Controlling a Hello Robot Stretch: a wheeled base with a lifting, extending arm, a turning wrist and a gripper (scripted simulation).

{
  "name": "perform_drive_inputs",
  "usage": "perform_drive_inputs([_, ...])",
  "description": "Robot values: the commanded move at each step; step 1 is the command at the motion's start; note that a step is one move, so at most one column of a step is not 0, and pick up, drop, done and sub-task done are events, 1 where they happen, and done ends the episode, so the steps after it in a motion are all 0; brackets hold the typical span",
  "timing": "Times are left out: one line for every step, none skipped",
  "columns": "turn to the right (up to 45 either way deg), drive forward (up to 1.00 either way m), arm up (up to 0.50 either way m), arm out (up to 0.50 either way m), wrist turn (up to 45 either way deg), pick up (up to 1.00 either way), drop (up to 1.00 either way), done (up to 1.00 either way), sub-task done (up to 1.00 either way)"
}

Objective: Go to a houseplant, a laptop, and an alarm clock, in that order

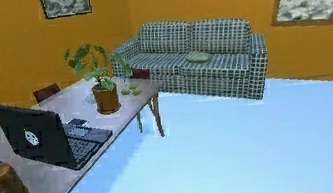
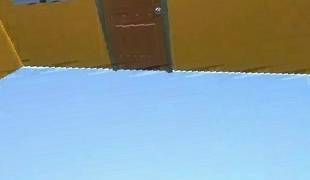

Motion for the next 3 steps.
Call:
perform_drive_inputs([-15.0,0.00,0.00,0.00,0.0,0.00,0.00,0.00,0.00])
perform_drive_inputs([0.0,0.10,0.00,0.00,0.0,0.00,0.00,0.00,0.00])
perform_drive_inputs([-15.0,0.00,0.00,0.00,0.0,0.00,0.00,0.00,0.00])
